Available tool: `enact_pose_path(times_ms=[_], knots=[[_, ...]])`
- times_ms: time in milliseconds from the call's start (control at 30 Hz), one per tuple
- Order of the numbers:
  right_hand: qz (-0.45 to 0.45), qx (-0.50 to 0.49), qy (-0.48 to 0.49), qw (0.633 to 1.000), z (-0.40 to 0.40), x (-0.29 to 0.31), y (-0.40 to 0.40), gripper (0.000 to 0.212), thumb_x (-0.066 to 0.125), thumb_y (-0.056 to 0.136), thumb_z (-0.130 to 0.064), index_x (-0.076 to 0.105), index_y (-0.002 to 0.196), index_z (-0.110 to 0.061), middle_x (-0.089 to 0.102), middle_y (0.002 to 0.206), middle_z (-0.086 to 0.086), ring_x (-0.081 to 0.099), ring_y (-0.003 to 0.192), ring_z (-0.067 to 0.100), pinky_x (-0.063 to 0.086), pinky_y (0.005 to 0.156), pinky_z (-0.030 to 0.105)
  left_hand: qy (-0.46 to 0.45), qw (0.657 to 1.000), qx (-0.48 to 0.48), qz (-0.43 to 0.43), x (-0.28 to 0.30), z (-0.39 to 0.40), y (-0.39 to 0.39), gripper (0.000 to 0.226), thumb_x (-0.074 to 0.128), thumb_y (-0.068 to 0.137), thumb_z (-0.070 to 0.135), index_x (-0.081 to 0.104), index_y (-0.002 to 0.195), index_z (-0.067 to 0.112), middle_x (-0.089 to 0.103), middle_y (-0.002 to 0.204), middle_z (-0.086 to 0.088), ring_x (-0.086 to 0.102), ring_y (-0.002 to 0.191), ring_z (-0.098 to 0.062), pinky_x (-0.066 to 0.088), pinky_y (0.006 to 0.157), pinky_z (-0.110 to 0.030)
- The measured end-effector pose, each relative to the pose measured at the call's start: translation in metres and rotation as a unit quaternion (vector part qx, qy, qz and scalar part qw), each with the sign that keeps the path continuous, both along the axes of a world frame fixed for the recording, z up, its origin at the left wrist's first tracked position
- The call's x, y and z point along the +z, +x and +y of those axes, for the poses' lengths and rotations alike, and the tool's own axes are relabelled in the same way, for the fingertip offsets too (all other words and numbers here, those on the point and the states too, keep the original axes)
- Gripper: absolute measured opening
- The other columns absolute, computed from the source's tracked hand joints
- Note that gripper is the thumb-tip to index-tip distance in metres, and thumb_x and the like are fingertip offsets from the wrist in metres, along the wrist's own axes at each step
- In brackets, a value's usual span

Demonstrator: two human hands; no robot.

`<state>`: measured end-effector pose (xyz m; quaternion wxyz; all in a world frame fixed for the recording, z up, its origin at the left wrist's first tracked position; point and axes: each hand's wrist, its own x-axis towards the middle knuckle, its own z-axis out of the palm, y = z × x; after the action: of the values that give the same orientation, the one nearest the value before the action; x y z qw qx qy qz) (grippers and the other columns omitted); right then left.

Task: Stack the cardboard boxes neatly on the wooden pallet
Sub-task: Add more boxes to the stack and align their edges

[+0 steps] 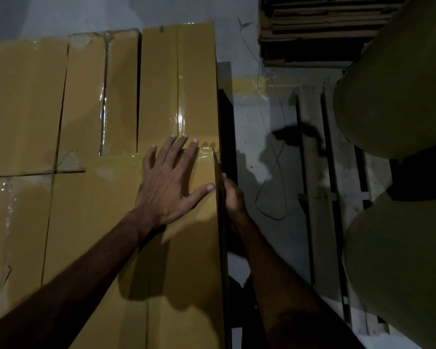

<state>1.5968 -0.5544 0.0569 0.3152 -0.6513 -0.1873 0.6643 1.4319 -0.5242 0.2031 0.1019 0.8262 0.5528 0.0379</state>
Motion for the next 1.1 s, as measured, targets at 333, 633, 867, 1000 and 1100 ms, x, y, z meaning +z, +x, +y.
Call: enact_pose_path(times_ms=[333,633,867,1000,1100], knots=[[-0.024,0.008,0.060,0.998,-0.037,0.125,0.000,0.040,0.050,0.108,-0.049,0.075,0.115,-0.019,0.074,0.125,0.011,0.071,0.107,0.020,0.056,0.098,0.038,-0.059,0.995,0.080,0.014,0.014,-0.075,-0.066,0.088,0.024,0.101,0.078,0.005,0.169,0.027,-0.003,0.177,-0.003,-0.007,0.163,-0.021,0.005,0.129,-0.060],[-0.094,-0.039,0.033,0.994,-0.198,0.149,-0.031,0.060,0.059,0.098,-0.065,0.066,0.136,-0.020,0.065,0.139,0.001,0.059,0.132,0.025,0.047,0.112,0.039,-0.120,0.987,0.101,-0.045,0.014,-0.239,-0.151,0.083,0.029,0.102,0.071,0.012,0.169,0.026,-0.003,0.177,-0.002,-0.006,0.163,-0.022,0.005,0.128,-0.064],[-0.183,0.071,-0.041,0.980,-0.336,0.152,-0.038,0.086,0.053,0.077,-0.094,0.063,0.139,-0.035,0.067,0.136,-0.001,0.063,0.122,0.026,0.048,0.111,0.054,-0.129,0.984,0.101,-0.064,0.019,-0.360,-0.165,0.078,0.041,0.103,0.058,0.021,0.168,0.022,0.005,0.177,-0.004,0.002,0.163,-0.027,0.017,0.127,-0.060],[-0.200,0.066,-0.046,0.976,-0.379,0.152,-0.041,0.081,0.055,0.088,-0.082,0.058,0.148,-0.027,0.063,0.140,0.006,0.061,0.125,0.032,0.048,0.111,0.051,-0.112,0.981,0.129,-0.090,0.018,-0.399,-0.168,0.080,0.045,0.103,0.056,0.021,0.168,0.017,0.005,0.177,-0.007,-0.001,0.163,-0.026,0.020,0.129,-0.053],[-0.195,0.063,-0.009,0.979,-0.402,0.150,-0.040,0.089,0.058,0.079,-0.088,0.062,0.143,-0.028,0.067,0.136,0.003,0.064,0.121,0.028,0.051,0.109,0.051,-0.092,0.976,0.137,-0.144,0.013,-0.426,-0.174,0.083,0.054,0.105,0.051,0.020,0.167,0.008,0.006,0.177,-0.010,0.004,0.163,-0.026,0.023,0.127,-0.049]])
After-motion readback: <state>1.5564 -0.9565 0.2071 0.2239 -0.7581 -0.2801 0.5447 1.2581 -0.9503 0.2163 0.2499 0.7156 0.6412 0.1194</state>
